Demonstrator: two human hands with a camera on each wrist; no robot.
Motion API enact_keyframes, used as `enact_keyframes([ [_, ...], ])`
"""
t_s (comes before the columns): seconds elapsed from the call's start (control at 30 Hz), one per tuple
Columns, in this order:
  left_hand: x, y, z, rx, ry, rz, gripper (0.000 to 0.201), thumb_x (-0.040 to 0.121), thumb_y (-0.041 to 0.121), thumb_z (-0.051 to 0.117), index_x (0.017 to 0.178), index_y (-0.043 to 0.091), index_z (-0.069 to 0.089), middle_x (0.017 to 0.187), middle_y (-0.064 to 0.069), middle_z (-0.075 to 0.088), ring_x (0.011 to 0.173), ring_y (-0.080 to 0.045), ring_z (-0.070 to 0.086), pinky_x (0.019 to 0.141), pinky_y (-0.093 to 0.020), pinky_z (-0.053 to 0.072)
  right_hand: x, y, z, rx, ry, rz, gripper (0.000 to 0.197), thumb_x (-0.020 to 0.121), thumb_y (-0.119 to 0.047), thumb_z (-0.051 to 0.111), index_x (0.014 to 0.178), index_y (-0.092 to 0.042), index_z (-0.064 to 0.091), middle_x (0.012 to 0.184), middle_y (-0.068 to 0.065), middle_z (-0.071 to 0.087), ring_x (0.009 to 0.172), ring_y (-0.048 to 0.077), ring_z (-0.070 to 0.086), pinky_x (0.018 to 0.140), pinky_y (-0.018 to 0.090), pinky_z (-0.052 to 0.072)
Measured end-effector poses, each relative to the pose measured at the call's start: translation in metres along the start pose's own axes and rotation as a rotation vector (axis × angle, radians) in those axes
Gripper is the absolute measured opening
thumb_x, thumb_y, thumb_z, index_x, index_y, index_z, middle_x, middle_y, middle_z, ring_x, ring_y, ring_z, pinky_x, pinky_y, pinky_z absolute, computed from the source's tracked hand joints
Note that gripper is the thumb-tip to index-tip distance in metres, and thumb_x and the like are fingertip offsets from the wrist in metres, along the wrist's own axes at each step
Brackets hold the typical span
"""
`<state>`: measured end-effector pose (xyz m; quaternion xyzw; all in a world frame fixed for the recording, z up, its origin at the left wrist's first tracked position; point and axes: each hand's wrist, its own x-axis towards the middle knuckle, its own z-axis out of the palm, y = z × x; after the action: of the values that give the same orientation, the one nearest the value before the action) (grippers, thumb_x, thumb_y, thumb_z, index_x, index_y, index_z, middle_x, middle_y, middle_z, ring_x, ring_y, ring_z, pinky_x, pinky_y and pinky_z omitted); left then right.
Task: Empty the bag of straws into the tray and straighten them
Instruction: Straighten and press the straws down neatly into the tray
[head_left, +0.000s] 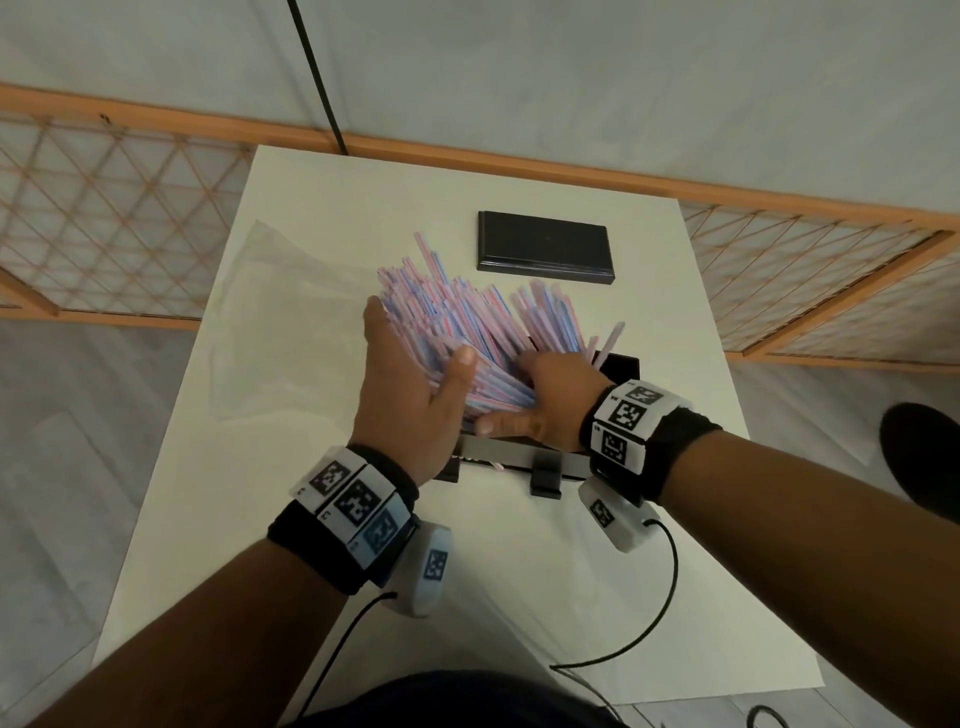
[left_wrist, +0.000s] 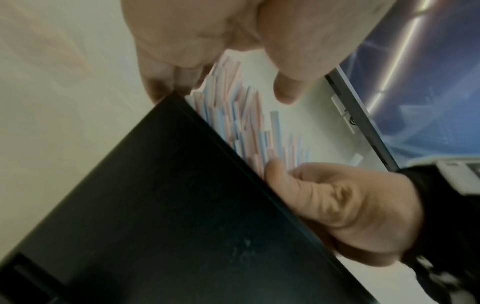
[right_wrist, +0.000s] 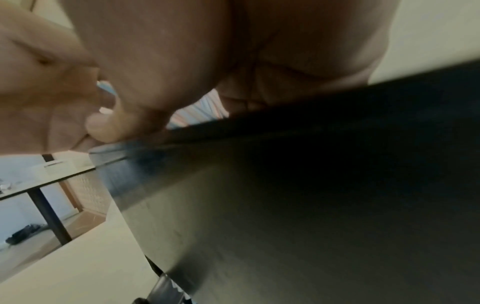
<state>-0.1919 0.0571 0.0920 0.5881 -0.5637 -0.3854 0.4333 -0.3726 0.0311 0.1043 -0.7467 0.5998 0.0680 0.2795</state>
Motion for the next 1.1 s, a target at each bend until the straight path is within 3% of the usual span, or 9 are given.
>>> enact_keyframes([
  [0.17, 0.001, -0.008, -0.006, -0.08, -0.023, -0.241, 0.084, 0.094, 0.052, 0.057, 0.155, 0.012, 0.015, 0.138, 0.002, 0.056, 0.12, -0.016, 0.06, 0.107, -0.043, 0.048, -0.028, 0.012, 0.007, -0.013, 0.312, 0.013, 0.05, 0.078, -0.068, 0.066, 0.085, -0.021, 0.049, 0.072, -0.009, 0.052, 0.067, 0.016, 0.051, 0.061, 0.028, 0.038],
  [0.27, -0.002, -0.014, -0.003, -0.09, -0.041, -0.242, 0.069, 0.092, 0.059, 0.052, 0.142, 0.014, 0.038, 0.111, 0.018, 0.062, 0.108, -0.013, 0.063, 0.097, -0.035, 0.048, -0.039, 0.015, 0.023, -0.001, 0.202, 0.036, 0.051, 0.08, -0.072, 0.058, 0.076, -0.021, 0.052, 0.064, -0.007, 0.056, 0.064, 0.016, 0.056, 0.059, 0.028, 0.041],
  [0.37, -0.005, -0.015, 0.001, -0.124, -0.048, -0.231, 0.077, 0.081, 0.07, 0.046, 0.135, 0.016, 0.045, 0.116, 0.012, 0.063, 0.112, -0.014, 0.06, 0.098, -0.033, 0.045, -0.034, 0.017, 0.038, 0.029, 0.15, -0.01, 0.045, 0.08, -0.067, 0.062, 0.079, -0.023, 0.054, 0.07, -0.006, 0.055, 0.068, 0.018, 0.054, 0.062, 0.027, 0.038],
  [0.5, -0.005, -0.012, 0.0, -0.111, -0.061, -0.239, 0.072, 0.083, 0.067, 0.046, 0.135, 0.016, 0.046, 0.118, 0.009, 0.061, 0.111, -0.016, 0.058, 0.096, -0.031, 0.042, -0.026, 0.014, 0.041, 0.121, 0.129, -0.026, 0.048, 0.08, -0.066, 0.065, 0.098, -0.021, 0.06, 0.085, -0.005, 0.064, 0.079, 0.018, 0.063, 0.07, 0.029, 0.05],
  [0.73, -0.003, -0.008, -0.002, -0.052, -0.059, -0.271, 0.053, 0.099, 0.051, 0.05, 0.138, 0.016, 0.041, 0.115, 0.009, 0.058, 0.105, -0.015, 0.056, 0.093, -0.03, 0.041, -0.011, -0.002, 0.029, 0.034, -0.059, 0.009, 0.038, 0.082, -0.067, 0.061, 0.082, -0.029, 0.056, 0.071, -0.011, 0.054, 0.074, 0.016, 0.057, 0.069, 0.024, 0.04],
  [0.83, -0.004, -0.006, -0.002, -0.053, -0.058, -0.267, 0.064, 0.091, 0.059, 0.05, 0.137, 0.015, 0.04, 0.118, 0.008, 0.059, 0.108, -0.017, 0.057, 0.093, -0.031, 0.042, -0.009, -0.005, 0.026, 0.1, -0.105, 0.008, 0.032, 0.082, -0.064, 0.064, 0.093, -0.034, 0.059, 0.081, -0.013, 0.059, 0.086, 0.016, 0.061, 0.077, 0.025, 0.044],
  [0.9, -0.005, -0.006, -0.002, -0.053, -0.054, -0.272, 0.069, 0.087, 0.062, 0.049, 0.136, 0.015, 0.04, 0.119, 0.006, 0.059, 0.109, -0.018, 0.058, 0.096, -0.034, 0.044, -0.009, -0.006, 0.024, 0.126, -0.126, 0.017, 0.029, 0.082, -0.063, 0.066, 0.085, -0.036, 0.057, 0.081, -0.014, 0.061, 0.086, 0.013, 0.062, 0.077, 0.024, 0.045],
  [1.0, -0.004, -0.006, -0.001, -0.054, -0.045, -0.275, 0.056, 0.097, 0.052, 0.052, 0.136, 0.013, 0.041, 0.12, 0.005, 0.059, 0.112, -0.019, 0.058, 0.096, -0.032, 0.043, -0.006, -0.008, 0.024, 0.096, -0.143, 0.033, 0.03, 0.082, -0.06, 0.068, 0.078, -0.032, 0.057, 0.075, -0.013, 0.058, 0.079, 0.013, 0.058, 0.072, 0.024, 0.042],
  [1.1, -0.003, -0.006, -0.001, -0.05, -0.05, -0.261, 0.055, 0.098, 0.049, 0.053, 0.137, 0.013, 0.039, 0.122, 0.006, 0.056, 0.114, -0.016, 0.055, 0.095, -0.029, 0.04, -0.004, -0.013, 0.024, 0.059, -0.146, 0.027, 0.038, 0.082, -0.058, 0.068, 0.103, -0.026, 0.064, 0.091, -0.007, 0.062, 0.087, 0.015, 0.057, 0.077, 0.026, 0.044],
])
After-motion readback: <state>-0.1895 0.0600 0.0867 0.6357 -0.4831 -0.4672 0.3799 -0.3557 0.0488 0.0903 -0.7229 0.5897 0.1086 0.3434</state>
